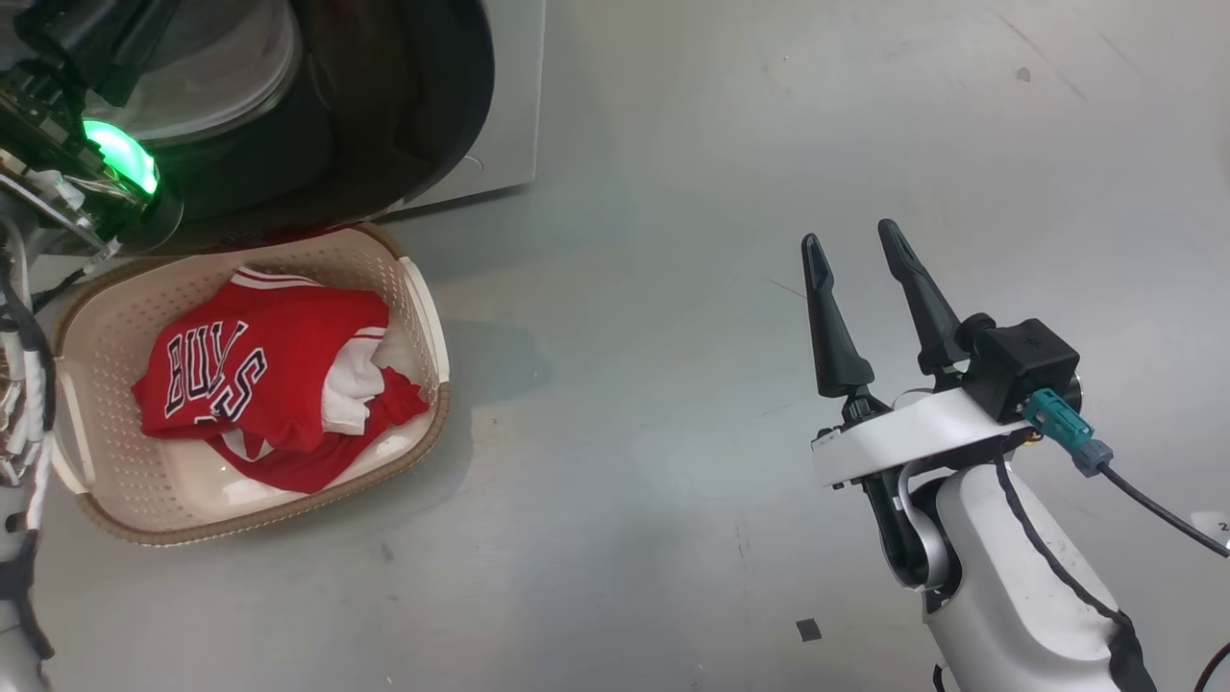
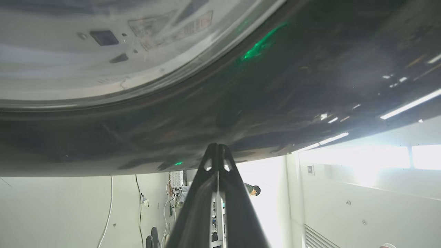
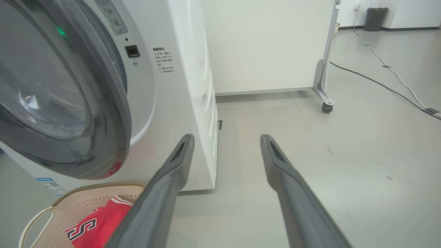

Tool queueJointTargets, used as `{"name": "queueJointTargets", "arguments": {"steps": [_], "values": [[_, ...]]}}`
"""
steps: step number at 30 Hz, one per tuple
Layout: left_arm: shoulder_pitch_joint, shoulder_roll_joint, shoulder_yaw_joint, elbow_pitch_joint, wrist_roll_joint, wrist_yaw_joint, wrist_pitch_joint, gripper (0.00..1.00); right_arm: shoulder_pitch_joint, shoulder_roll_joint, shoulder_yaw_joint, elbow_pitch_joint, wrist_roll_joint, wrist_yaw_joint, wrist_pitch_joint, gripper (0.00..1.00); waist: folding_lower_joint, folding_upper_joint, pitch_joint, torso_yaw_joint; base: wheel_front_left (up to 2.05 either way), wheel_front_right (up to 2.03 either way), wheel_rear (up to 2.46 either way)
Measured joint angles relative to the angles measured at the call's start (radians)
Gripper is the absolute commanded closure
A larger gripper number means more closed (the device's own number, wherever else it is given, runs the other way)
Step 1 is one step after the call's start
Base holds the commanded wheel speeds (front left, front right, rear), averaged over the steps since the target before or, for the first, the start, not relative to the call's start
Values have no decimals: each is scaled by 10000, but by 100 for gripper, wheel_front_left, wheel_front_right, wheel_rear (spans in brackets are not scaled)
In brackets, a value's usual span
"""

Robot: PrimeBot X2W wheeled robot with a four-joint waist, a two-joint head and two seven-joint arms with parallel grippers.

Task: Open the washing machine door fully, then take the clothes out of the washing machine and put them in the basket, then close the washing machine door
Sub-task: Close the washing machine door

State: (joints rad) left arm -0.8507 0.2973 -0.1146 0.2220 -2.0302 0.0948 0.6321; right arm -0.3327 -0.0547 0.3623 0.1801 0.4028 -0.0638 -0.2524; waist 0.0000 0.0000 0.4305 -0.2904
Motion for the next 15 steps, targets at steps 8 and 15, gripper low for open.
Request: {"name": "queueJointTargets", "arguments": {"steps": [8, 15], "values": [[350, 13, 29, 257, -13, -422, 242, 100, -1, 0, -115, 73, -272, 0, -2, 0, 0, 0, -162, 487, 0, 0, 0], [1420, -50, 150, 533, -117, -928, 299, 80, 12, -2, -222, 228, -376, 0, -4, 0, 0, 0, -399, 895, 0, 0, 0]]}}
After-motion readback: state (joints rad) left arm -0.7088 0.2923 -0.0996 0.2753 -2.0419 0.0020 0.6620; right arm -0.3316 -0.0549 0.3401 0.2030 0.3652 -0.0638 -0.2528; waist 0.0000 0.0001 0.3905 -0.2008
